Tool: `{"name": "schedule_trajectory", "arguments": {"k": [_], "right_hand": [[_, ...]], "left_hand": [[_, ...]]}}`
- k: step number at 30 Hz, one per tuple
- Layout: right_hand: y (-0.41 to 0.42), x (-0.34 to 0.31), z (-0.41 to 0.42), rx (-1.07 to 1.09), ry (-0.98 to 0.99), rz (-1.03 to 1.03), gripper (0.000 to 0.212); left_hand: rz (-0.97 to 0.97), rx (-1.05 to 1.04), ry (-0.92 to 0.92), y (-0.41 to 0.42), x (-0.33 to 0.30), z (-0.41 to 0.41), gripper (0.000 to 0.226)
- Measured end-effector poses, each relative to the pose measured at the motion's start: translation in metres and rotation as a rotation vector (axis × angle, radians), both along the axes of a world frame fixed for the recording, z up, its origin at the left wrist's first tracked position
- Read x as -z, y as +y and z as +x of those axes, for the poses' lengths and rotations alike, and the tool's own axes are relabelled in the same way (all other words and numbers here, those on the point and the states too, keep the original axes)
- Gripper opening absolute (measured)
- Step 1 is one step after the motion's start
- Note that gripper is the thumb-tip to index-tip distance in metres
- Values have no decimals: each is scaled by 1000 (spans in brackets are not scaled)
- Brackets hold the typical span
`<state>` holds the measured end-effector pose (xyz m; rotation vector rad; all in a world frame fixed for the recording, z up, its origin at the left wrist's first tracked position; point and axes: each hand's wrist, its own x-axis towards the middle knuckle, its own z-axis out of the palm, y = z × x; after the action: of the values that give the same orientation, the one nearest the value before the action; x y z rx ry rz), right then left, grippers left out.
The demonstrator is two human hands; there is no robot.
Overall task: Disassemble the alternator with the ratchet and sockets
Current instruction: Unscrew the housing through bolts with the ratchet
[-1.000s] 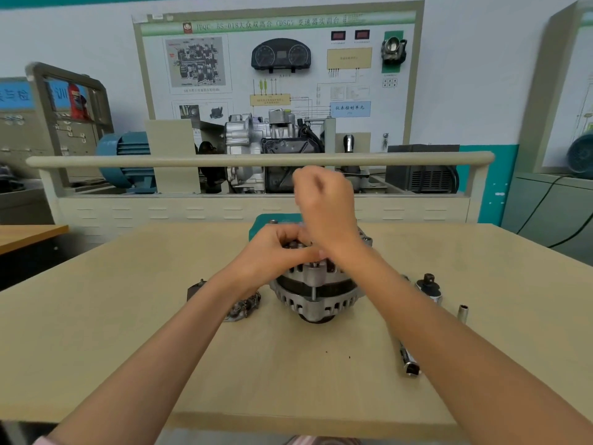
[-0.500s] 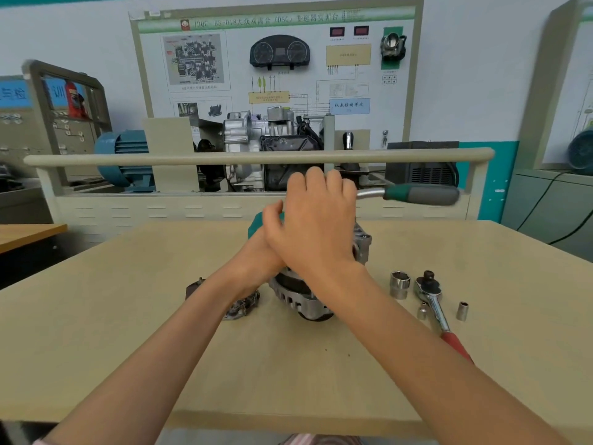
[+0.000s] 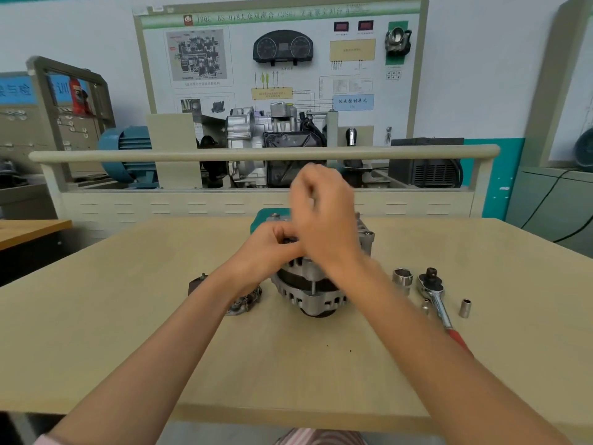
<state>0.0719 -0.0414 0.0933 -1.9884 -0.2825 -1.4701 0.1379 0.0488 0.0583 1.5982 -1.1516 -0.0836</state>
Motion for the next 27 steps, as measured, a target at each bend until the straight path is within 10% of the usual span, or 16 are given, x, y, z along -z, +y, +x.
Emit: {"name": "schedule_trajectory", "arguments": {"k": [2, 5, 13, 16, 19, 24, 27], "right_hand": [[8, 13, 0, 547, 52, -320, 24], [17, 12, 0, 662, 73, -278, 33], [-12, -29, 12, -906, 261, 793, 61], [-12, -26, 14, -1065, 264, 865, 60], [-2, -17, 5, -684, 134, 627, 47], [13, 16, -7, 597, 155, -340, 22], [24, 13, -11, 710, 176, -329, 33]], "left_hand": [[-29, -36, -28, -1, -1, 0, 36], [-31, -28, -26, -1, 2, 0, 24], [-12, 93, 92, -1, 4, -2, 18], [-29, 66, 81, 0, 6, -1, 17], [-16, 45, 45, 1, 6, -2, 23], [-52, -26, -45, 0, 7, -1, 45], [-54, -33, -45, 3, 7, -4, 59]]}}
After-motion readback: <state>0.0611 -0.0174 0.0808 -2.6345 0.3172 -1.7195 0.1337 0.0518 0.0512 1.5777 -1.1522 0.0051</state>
